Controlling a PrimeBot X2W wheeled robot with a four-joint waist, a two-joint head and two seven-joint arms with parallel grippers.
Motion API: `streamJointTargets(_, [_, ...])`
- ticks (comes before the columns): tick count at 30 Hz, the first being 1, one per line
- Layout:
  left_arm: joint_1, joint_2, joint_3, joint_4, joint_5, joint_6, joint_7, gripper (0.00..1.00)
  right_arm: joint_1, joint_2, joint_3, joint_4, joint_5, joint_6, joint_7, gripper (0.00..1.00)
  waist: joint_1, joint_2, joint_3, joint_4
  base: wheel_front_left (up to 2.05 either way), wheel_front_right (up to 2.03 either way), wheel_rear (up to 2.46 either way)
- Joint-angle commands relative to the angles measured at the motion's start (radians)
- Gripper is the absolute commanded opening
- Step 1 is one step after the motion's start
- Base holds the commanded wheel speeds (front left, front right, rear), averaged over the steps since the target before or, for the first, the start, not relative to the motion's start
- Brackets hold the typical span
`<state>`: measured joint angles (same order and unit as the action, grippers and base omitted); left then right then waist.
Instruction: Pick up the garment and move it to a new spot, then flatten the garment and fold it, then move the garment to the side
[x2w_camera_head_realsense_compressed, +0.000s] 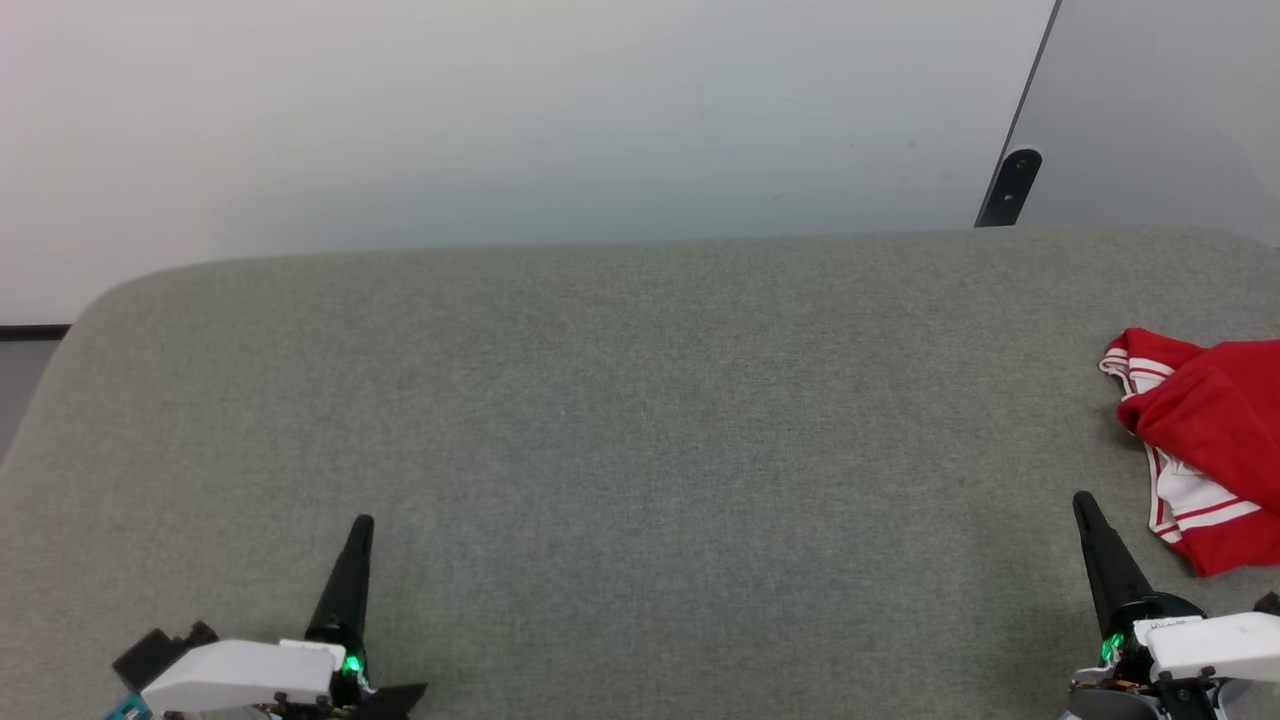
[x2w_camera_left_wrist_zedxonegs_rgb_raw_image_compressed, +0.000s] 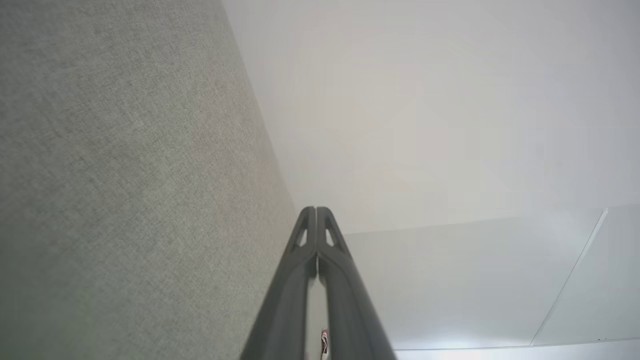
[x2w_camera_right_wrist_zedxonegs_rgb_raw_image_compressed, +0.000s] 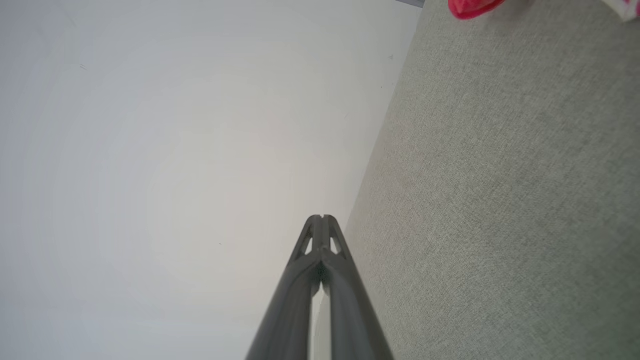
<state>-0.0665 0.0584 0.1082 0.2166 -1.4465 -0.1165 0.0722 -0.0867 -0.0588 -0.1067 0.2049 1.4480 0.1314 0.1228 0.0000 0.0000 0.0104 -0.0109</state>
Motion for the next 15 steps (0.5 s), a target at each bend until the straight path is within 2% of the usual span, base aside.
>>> streamJointTargets(1, [-0.016, -0.001, 0.003, 0.001, -0.016, -0.011, 0.005, 0.00, -0.014, 0.002, -0.002, 0.001, 0.019, -0.001, -0.001, 0.00, 0.0000, 0.0000, 0.000, 0.000, 0.00, 0.00, 0.00])
streamJointTargets(15, [-0.036, -0.006, 0.006, 0.020, -0.115, -0.015, 0.032, 0.00, -0.022, 0.008, -0.006, 0.028, 0.113, -0.001, -0.007, 0.00, 0.0000, 0.0000, -0.005, 0.007, 0.00, 0.00, 0.00])
